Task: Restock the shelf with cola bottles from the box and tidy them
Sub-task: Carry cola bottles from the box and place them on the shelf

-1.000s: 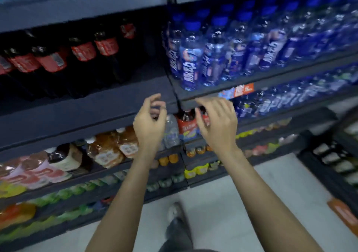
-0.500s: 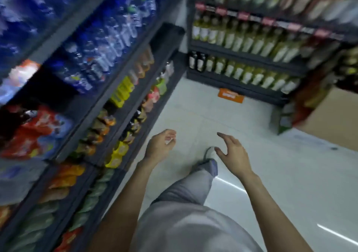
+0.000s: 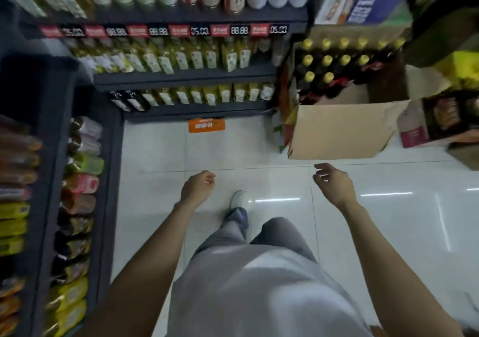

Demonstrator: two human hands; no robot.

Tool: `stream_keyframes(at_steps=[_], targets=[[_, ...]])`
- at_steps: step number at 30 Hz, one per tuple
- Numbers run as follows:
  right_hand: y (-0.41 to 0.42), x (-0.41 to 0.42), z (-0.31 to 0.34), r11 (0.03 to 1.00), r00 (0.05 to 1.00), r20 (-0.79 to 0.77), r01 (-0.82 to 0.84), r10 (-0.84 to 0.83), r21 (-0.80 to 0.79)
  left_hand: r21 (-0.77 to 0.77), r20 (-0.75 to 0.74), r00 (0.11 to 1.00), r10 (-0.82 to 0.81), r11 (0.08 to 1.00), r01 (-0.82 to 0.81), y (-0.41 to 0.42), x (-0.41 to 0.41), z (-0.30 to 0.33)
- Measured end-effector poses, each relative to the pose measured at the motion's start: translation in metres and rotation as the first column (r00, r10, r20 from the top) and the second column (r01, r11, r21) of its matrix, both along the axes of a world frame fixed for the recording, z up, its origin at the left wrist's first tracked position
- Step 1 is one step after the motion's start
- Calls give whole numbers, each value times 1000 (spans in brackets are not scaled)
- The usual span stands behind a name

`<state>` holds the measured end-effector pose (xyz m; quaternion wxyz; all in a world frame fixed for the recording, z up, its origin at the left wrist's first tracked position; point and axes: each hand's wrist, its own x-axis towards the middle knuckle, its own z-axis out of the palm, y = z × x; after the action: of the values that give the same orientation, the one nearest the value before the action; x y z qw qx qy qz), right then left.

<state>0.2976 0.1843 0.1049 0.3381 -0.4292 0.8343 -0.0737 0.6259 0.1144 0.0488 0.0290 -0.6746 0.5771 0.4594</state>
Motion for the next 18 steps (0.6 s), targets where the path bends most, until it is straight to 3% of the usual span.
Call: stream_keyframes(at_steps=[5,9,18], targets=[[-60,-91,-4,987,990,23,143,-142,-70,-63,3,991,-136,989,136,-75,-97,4],[-119,-164,-22,986,992,71,115,-107,-122,-99,-43,984,-173,981,168,-123,-183,-1],[-255,-249,-92,967,959,126,-248,253,-49,-156,-29,998,61,986,-65,-195,-338,-42]])
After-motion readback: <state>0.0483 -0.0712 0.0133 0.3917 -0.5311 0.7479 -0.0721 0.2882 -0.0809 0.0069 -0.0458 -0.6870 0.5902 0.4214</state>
